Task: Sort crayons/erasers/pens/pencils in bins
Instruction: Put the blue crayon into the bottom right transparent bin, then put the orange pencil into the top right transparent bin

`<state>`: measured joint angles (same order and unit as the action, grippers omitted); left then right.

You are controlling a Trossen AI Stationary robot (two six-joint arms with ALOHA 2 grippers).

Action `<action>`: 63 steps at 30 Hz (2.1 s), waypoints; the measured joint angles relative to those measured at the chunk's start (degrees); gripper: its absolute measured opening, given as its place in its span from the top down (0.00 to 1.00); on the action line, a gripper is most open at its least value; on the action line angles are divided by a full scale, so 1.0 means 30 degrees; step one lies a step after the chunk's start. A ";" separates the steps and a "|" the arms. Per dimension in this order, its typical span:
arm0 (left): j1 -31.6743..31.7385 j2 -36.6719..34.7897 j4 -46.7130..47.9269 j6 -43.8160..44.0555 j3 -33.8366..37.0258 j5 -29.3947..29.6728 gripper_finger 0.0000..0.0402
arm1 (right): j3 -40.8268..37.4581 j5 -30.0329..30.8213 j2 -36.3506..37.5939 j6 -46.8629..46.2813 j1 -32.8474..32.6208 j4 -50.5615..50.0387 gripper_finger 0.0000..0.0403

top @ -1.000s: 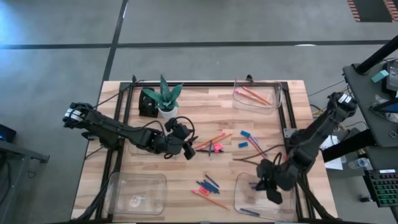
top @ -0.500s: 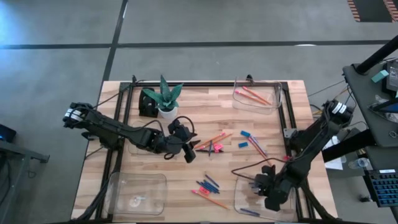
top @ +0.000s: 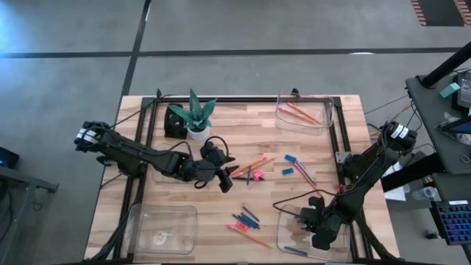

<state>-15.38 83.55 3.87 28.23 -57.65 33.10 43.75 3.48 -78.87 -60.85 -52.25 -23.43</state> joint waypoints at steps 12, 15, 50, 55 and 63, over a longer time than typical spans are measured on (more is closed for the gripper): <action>0.0000 0.0000 0.0008 0.0000 0.0000 0.0000 0.66 | -0.0939 0.0724 -0.0084 0.0637 0.0007 0.0059 0.94; 0.0000 0.0000 0.0002 0.0004 0.0000 -0.0011 0.66 | -0.1094 0.0795 -0.0221 0.0330 0.0036 -0.0014 0.94; 0.0000 0.0000 0.0006 0.0007 -0.0004 -0.0066 0.66 | -0.0386 0.0178 0.0006 0.1278 0.0000 0.0057 0.92; 0.0000 0.0000 0.0005 0.0007 -0.0005 -0.0066 0.66 | -0.0386 0.0178 0.0006 0.1294 0.0007 0.0081 0.83; 0.0000 0.0000 -0.0235 -0.0011 -0.0002 -0.0066 0.66 | -0.0308 0.0174 0.0878 0.2155 0.0007 -0.0215 0.72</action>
<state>-15.38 83.55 3.17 28.20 -57.65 32.91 42.82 4.00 -76.23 -54.38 -52.23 -24.07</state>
